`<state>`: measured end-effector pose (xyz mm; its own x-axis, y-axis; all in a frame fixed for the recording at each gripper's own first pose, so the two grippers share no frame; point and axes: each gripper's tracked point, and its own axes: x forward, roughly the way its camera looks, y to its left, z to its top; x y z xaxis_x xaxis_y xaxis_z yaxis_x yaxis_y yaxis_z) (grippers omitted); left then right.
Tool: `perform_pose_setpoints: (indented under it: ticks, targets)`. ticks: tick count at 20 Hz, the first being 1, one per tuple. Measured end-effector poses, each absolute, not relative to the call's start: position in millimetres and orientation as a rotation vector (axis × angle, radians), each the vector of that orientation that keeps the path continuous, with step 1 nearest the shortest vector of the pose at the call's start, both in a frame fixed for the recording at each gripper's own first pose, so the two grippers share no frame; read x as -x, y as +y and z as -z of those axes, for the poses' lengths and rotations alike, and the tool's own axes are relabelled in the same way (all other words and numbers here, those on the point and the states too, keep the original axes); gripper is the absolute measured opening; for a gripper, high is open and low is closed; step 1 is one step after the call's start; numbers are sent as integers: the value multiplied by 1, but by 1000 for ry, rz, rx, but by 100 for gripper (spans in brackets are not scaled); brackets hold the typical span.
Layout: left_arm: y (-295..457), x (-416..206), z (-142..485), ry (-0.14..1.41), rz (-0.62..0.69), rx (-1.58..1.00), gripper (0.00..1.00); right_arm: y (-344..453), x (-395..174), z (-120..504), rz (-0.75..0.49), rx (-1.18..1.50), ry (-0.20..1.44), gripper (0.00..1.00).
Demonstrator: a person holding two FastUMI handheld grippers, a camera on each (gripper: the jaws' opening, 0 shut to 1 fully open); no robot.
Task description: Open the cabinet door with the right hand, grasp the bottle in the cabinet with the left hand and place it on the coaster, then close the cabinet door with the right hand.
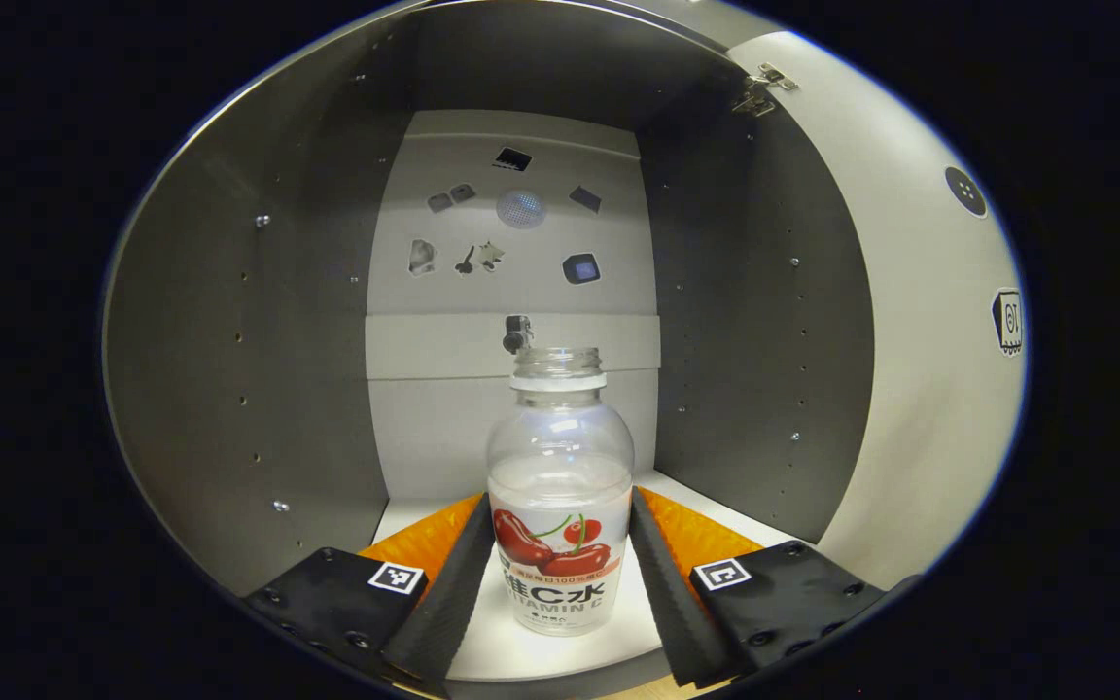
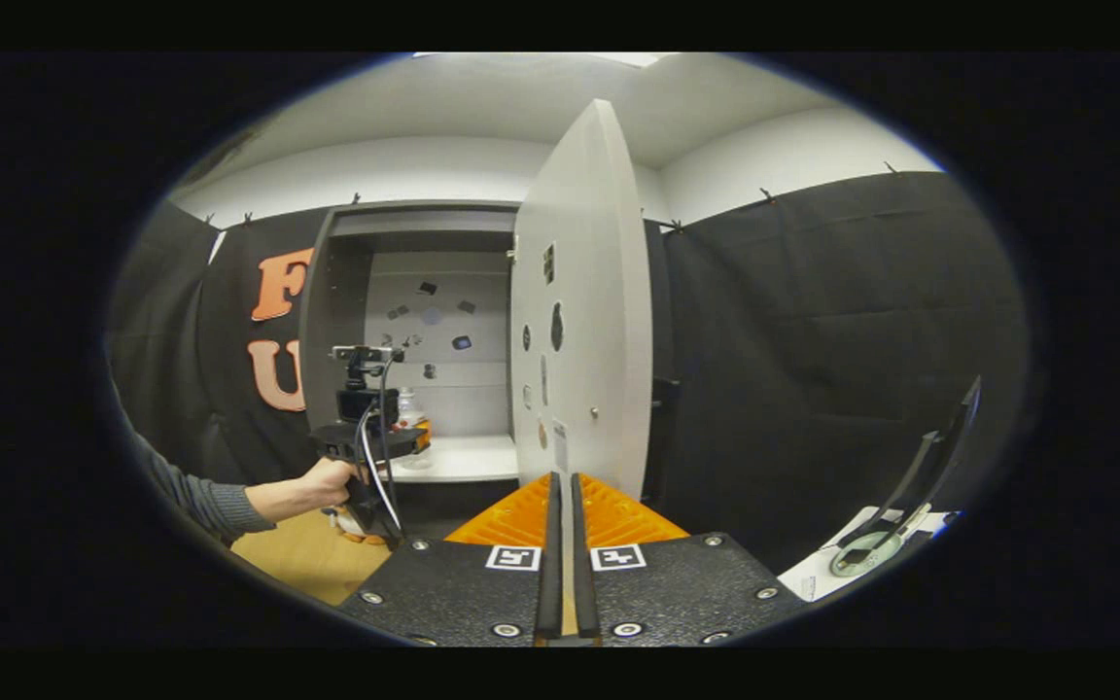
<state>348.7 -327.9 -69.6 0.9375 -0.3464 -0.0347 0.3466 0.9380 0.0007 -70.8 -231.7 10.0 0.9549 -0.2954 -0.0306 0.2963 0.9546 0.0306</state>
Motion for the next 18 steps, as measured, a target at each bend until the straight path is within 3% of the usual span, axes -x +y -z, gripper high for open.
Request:
perform_pose_setpoints:
  ticks: [1,3,6,12,13,16,18]
  targets:
    - [-324,-342,67,28,352,-2,85,-220,71,-11,285,-43,28,9]
    - [-316,-328,62,17,354,-1,86,-213,64,-3,246,-58,33,1]
    - [-300,-294,58,-2,362,8,86,-198,57,12,190,-72,51,1]
    - [-256,-222,63,-28,360,11,85,-167,42,34,80,-100,77,11]
    - [-248,-212,68,-24,357,16,86,-162,41,38,62,-116,82,5]
    - [-218,-189,82,-9,326,19,87,-148,37,42,12,-140,84,21]
    - [-198,-175,96,15,300,27,85,-135,39,43,-17,-139,97,19]
